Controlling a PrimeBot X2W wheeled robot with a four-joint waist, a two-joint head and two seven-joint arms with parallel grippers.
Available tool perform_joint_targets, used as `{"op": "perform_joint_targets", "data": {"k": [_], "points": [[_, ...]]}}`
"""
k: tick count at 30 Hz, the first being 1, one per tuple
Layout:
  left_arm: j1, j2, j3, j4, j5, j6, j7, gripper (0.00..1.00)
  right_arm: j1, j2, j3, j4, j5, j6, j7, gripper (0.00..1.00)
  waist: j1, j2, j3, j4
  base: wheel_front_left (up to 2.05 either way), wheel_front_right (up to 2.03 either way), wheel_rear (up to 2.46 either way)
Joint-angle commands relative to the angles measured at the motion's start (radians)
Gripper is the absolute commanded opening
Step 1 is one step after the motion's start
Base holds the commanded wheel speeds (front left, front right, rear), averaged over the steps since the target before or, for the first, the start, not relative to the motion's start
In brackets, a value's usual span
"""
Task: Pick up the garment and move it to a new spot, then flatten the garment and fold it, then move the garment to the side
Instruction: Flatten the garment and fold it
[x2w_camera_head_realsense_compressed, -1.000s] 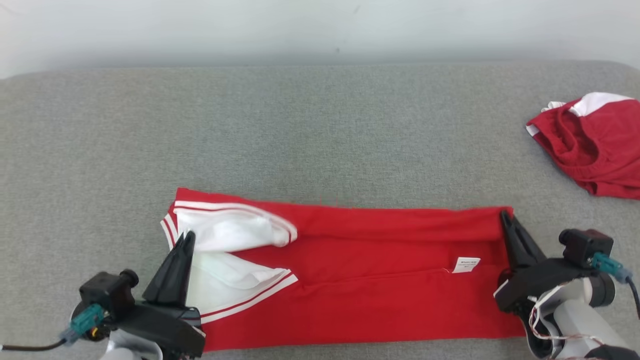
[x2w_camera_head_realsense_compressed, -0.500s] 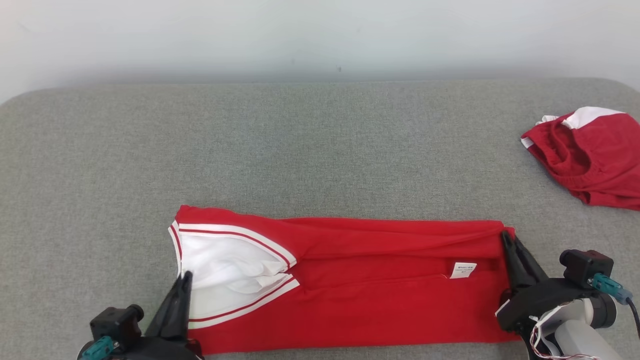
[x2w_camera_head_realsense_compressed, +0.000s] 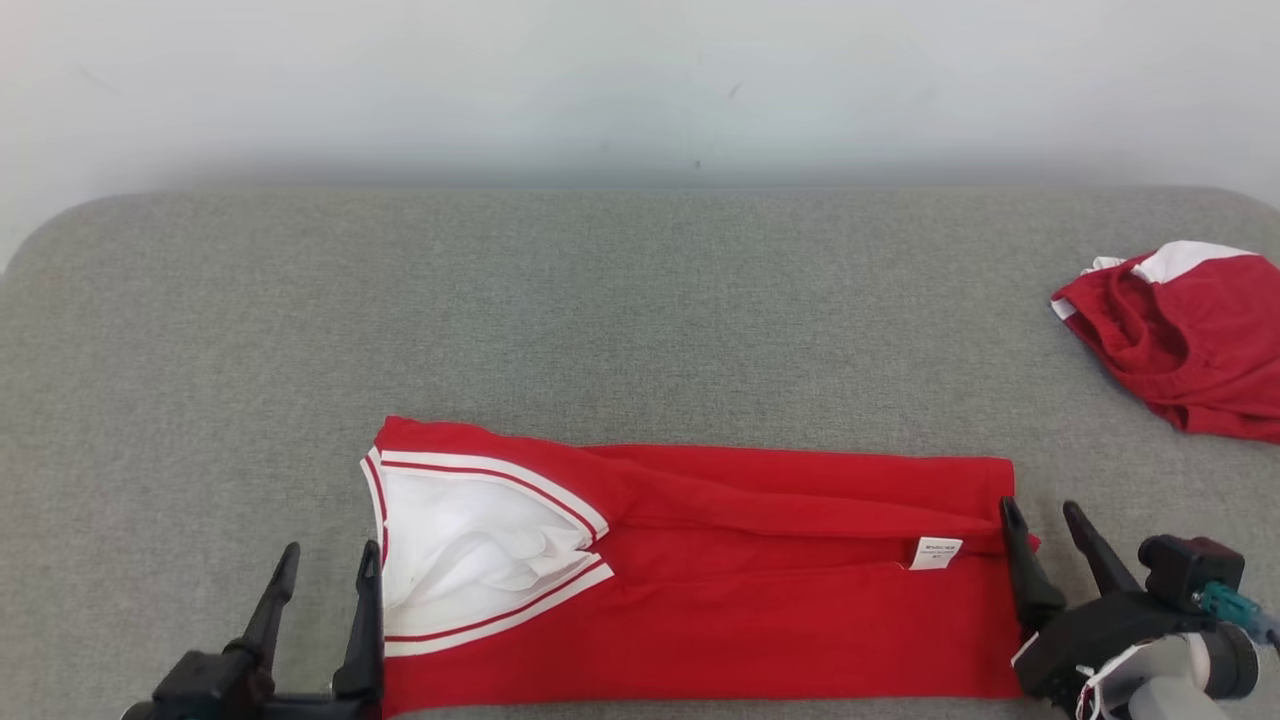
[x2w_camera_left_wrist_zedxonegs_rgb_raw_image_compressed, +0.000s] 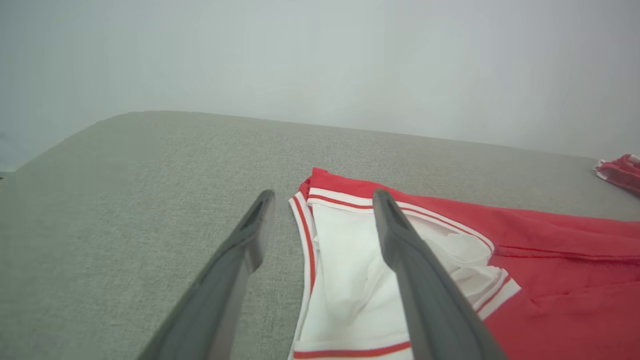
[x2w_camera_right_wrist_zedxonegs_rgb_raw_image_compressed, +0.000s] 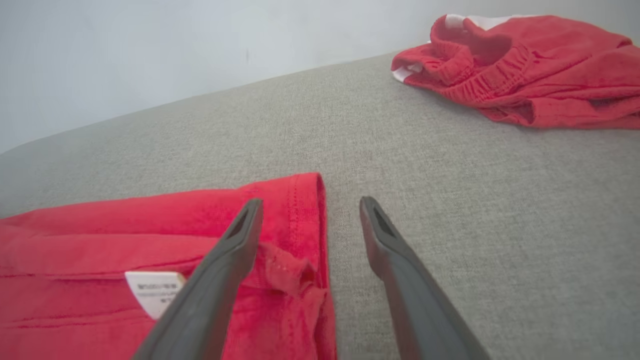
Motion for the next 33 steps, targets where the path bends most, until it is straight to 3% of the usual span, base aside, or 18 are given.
{"op": "perform_joint_targets", "data": {"k": [1, 6, 15, 17, 18, 24, 33], "points": [[0.034, -0.02, 0.03, -0.035, 0.038, 0.0, -0.002, 1.0, -0.004, 0.006, 0.003, 0.03, -0.012, -0.002, 0.007, 1.0, 0.0001, 0.0001, -0.007, 0.008, 0.0, 0.0, 0.0], [0.096, -0.066, 0.09, -0.108, 0.119, -0.001, -0.002, 1.0, -0.025, 0.031, 0.005, 0.114, -0.037, -0.002, 0.019, 1.0, 0.0001, 0.0001, -0.013, 0.019, 0.0, 0.0, 0.0], [0.145, -0.093, 0.126, -0.138, 0.15, -0.002, -0.002, 1.0, -0.014, 0.074, 0.034, 0.194, -0.033, -0.002, 0.052, 0.97, 0.0001, 0.0001, -0.018, 0.032, 0.0, 0.0, 0.0], [0.146, -0.095, 0.128, -0.141, 0.151, -0.002, -0.002, 1.0, -0.013, 0.081, 0.042, 0.205, -0.029, -0.002, 0.059, 0.25, 0.0001, 0.0001, -0.017, 0.032, 0.0, 0.0, 0.0], [0.148, -0.095, 0.129, -0.142, 0.151, -0.002, -0.002, 1.0, -0.015, 0.083, 0.043, 0.208, -0.026, -0.002, 0.055, 0.0, 0.0001, 0.0001, -0.017, 0.031, 0.0, 0.0, 0.0], [0.155, -0.097, 0.132, -0.129, 0.161, -0.002, -0.002, 1.0, -0.031, 0.061, 0.029, 0.213, -0.027, -0.002, 0.028, 0.0, 0.0001, 0.0001, -0.026, 0.025, 0.0, 0.0, 0.0], [0.177, -0.098, 0.124, -0.114, 0.188, -0.001, -0.002, 1.0, 0.006, -0.038, -0.046, 0.179, -0.043, -0.002, 0.004, 0.0, 0.0001, 0.0001, -0.075, 0.025, 0.0, 0.0, 0.0]]}}
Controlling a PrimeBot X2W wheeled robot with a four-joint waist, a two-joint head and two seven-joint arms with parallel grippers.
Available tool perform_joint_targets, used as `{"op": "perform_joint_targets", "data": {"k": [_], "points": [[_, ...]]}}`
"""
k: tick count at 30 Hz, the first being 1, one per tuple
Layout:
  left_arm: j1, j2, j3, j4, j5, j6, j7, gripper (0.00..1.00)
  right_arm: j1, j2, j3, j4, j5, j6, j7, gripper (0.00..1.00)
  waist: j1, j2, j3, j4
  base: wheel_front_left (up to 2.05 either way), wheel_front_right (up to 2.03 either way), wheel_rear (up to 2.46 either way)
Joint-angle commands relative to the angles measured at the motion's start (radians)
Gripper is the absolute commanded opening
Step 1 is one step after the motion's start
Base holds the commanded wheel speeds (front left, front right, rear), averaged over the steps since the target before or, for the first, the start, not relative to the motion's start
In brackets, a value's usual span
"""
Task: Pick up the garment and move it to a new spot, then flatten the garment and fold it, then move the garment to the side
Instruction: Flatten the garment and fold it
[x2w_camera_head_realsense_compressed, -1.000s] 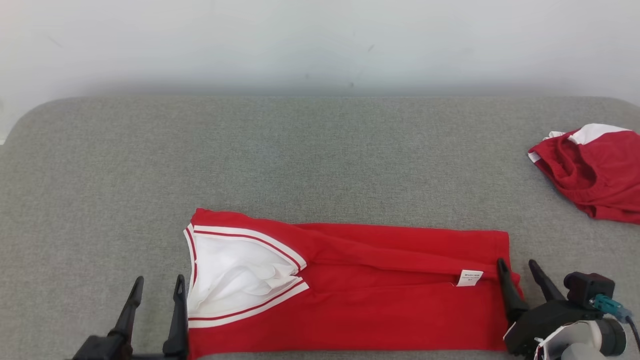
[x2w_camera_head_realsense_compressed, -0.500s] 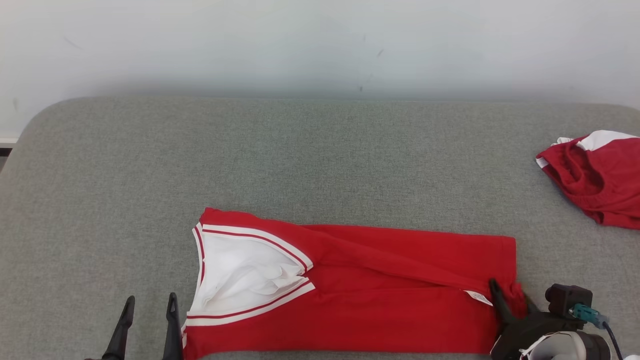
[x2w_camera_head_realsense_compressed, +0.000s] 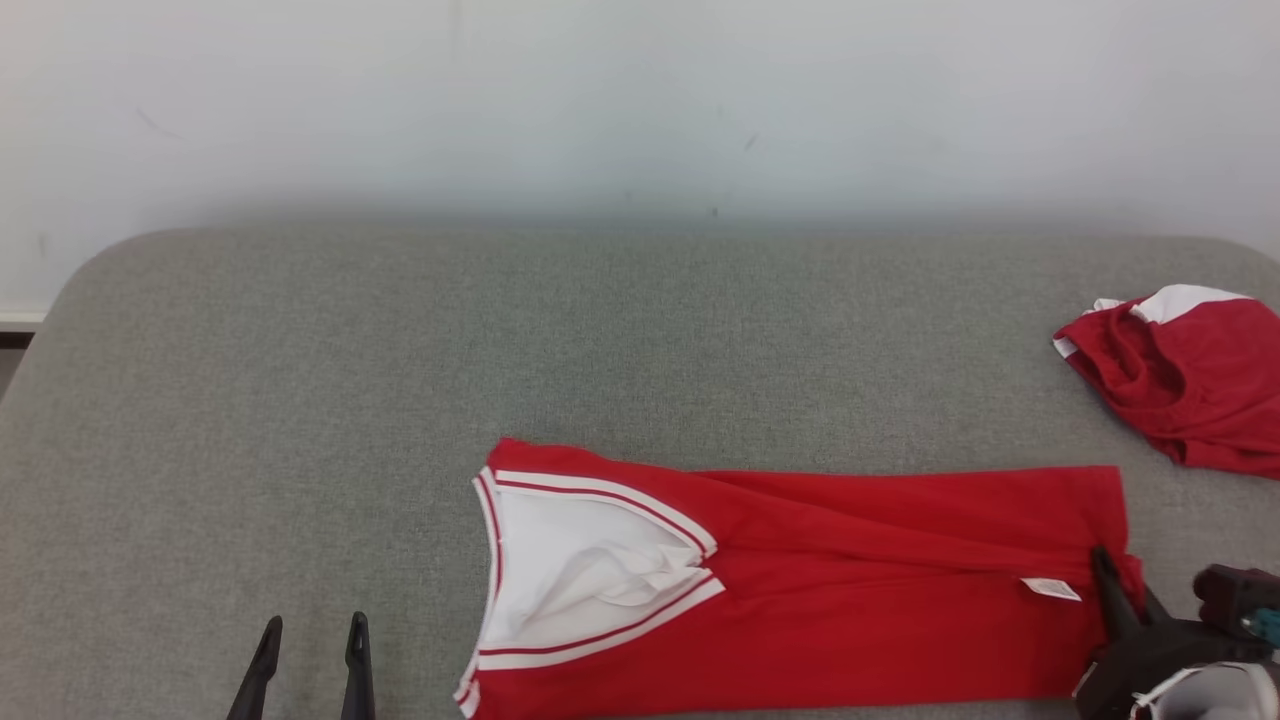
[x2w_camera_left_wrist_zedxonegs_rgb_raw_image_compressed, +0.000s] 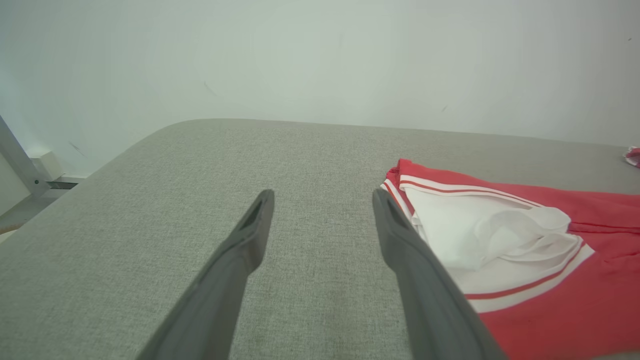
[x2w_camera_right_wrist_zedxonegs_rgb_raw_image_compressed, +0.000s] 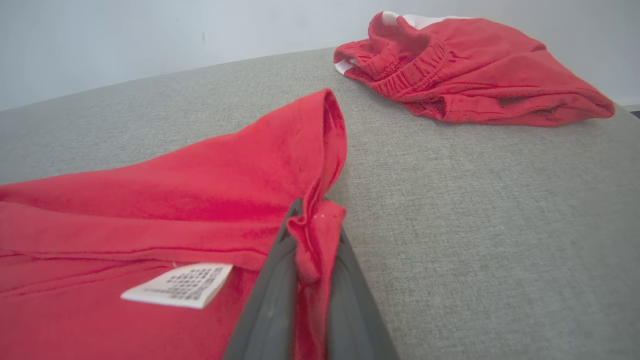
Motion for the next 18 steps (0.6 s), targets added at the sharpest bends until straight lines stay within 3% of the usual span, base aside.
{"op": "perform_joint_targets", "data": {"k": [1, 8, 18], "points": [[0.019, -0.001, 0.0, -0.002, 0.007, 0.001, -0.002, 1.0, 0.02, -0.012, -0.012, -0.01, -0.006, -0.003, -0.004, 0.0, 0.0, 0.0, -0.015, 0.001, 0.0, 0.0, 0.0], [0.05, -0.001, 0.005, -0.008, 0.006, 0.001, -0.002, 1.0, 0.076, -0.032, -0.062, -0.138, -0.019, -0.003, 0.008, 0.0, 0.0, 0.0, -0.047, -0.005, 0.0, 0.0, 0.0], [0.045, -0.001, -0.014, -0.006, -0.007, 0.001, -0.002, 1.0, 0.153, 0.089, -0.026, -0.494, 0.038, -0.002, 0.17, 0.0, 0.0, 0.0, -0.054, 0.01, 0.0, 0.0, 0.0]]}}
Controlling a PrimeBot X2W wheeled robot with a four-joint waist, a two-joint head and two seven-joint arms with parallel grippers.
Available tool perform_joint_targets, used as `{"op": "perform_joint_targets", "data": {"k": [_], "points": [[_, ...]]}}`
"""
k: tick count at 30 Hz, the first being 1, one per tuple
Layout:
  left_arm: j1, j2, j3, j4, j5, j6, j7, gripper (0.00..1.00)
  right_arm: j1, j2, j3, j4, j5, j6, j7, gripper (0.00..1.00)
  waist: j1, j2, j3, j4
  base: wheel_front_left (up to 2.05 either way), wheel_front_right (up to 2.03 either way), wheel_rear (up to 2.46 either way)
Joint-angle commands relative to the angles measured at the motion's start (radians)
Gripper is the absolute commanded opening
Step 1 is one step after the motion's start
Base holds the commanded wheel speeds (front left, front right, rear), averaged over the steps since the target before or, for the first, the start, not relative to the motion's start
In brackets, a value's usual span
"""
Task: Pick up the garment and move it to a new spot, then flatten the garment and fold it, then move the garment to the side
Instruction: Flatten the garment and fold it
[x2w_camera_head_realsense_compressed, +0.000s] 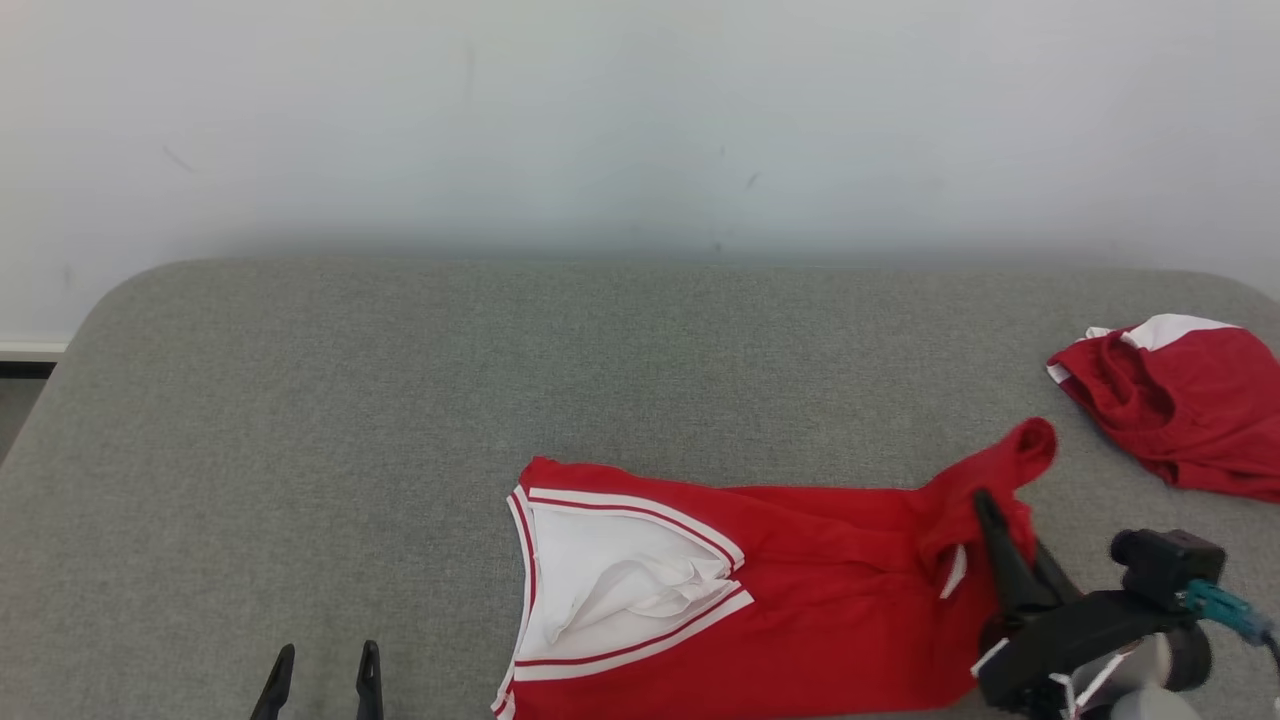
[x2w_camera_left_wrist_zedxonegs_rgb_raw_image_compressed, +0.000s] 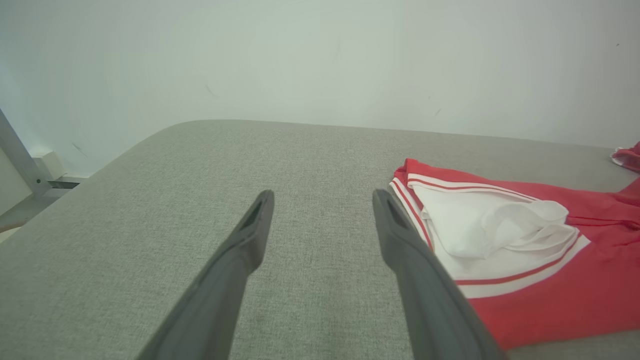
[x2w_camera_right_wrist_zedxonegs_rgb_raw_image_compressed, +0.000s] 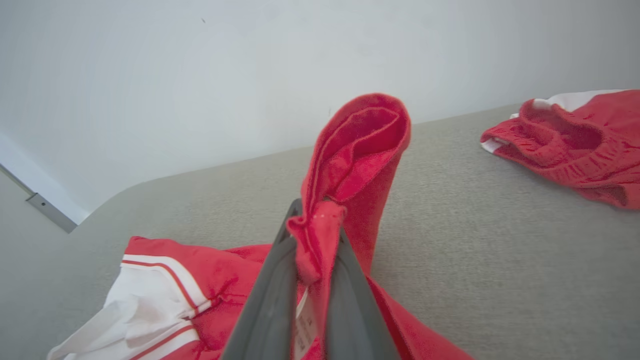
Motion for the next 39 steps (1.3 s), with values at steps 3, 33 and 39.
{"op": "perform_joint_targets", "data": {"k": [3, 33, 39], "points": [[-0.005, -0.001, -0.013, 0.005, -0.008, 0.001, -0.003, 1.0, 0.011, 0.067, 0.049, -0.089, 0.012, -0.002, 0.051, 0.0, 0.0, 0.0, 0.002, 0.021, 0.0, 0.0, 0.0], [-0.133, 0.0, -0.175, 0.1, -0.065, 0.003, -0.002, 1.0, -0.359, 0.235, 0.44, 0.382, 0.091, -0.002, -0.02, 0.0, 0.0, 0.0, 0.063, 0.223, 0.0, 0.0, 0.0], [-0.15, 0.0, -0.171, 0.11, -0.072, 0.003, -0.002, 1.0, -0.391, 0.235, 0.501, 0.448, 0.14, -0.002, -0.09, 1.0, 0.0, 0.0, 0.065, 0.223, 0.0, 0.0, 0.0]]}}
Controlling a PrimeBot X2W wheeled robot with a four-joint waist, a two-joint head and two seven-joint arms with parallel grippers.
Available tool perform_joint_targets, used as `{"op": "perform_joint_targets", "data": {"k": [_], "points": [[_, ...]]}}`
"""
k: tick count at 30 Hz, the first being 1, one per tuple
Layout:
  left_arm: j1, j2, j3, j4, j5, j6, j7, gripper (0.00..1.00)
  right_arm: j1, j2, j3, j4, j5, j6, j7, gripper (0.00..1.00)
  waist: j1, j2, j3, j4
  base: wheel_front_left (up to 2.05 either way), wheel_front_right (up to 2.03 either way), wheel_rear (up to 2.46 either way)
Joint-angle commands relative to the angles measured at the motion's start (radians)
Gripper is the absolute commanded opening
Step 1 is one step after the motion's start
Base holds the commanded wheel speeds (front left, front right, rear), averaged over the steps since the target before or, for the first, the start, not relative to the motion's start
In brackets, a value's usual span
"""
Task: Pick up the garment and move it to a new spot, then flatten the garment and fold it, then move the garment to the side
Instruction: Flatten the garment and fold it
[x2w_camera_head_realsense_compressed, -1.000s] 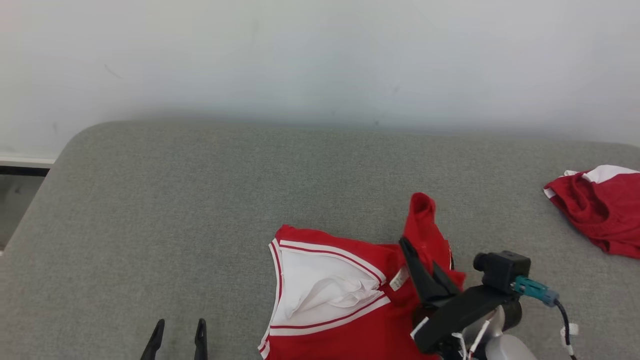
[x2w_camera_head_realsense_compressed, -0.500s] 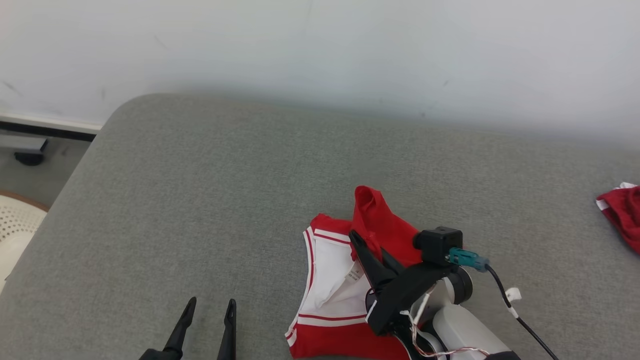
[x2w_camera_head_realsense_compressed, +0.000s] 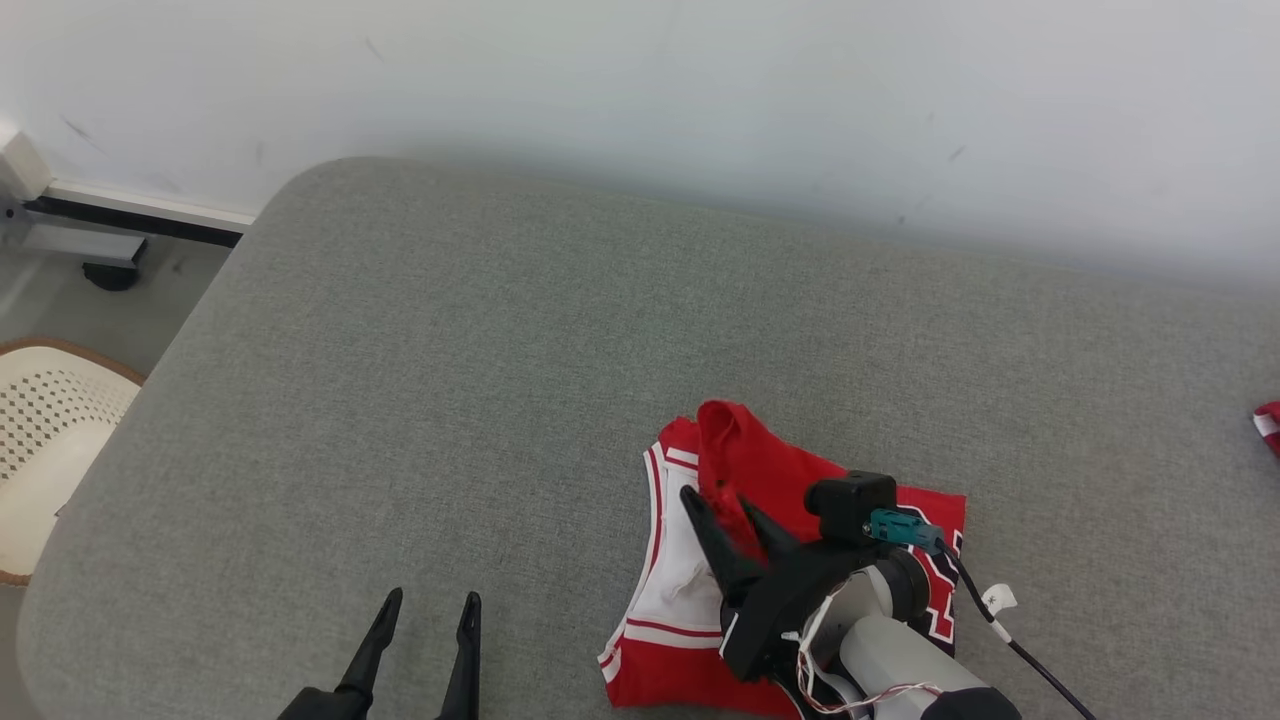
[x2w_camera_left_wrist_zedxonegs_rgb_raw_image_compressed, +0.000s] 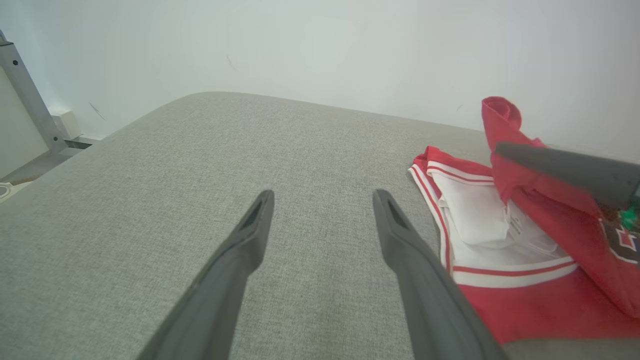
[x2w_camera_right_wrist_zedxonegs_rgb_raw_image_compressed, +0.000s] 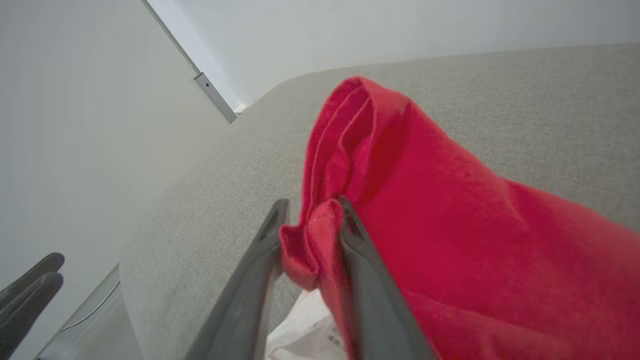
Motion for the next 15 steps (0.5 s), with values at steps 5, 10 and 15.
{"op": "perform_joint_targets", "data": {"k": [5, 10, 15], "points": [[-0.009, 0.0, 0.019, 0.008, 0.001, -0.001, -0.002, 1.0, -0.044, 0.001, 0.033, -0.008, 0.04, -0.002, -0.065, 1.0, -0.0001, -0.0001, -0.014, -0.024, 0.0, 0.0, 0.0], [0.008, 0.0, 0.033, 0.004, 0.015, -0.002, -0.002, 1.0, -0.065, -0.011, 0.004, -0.031, -0.008, -0.002, -0.093, 1.0, -0.0001, -0.0001, -0.029, -0.044, 0.0, 0.0, 0.0], [0.03, 0.0, 0.058, -0.019, 0.028, -0.002, -0.002, 1.0, -0.021, -0.079, -0.116, -0.129, -0.073, -0.002, -0.1, 1.0, -0.0001, -0.0001, -0.037, -0.067, 0.0, 0.0, 0.0]]}}
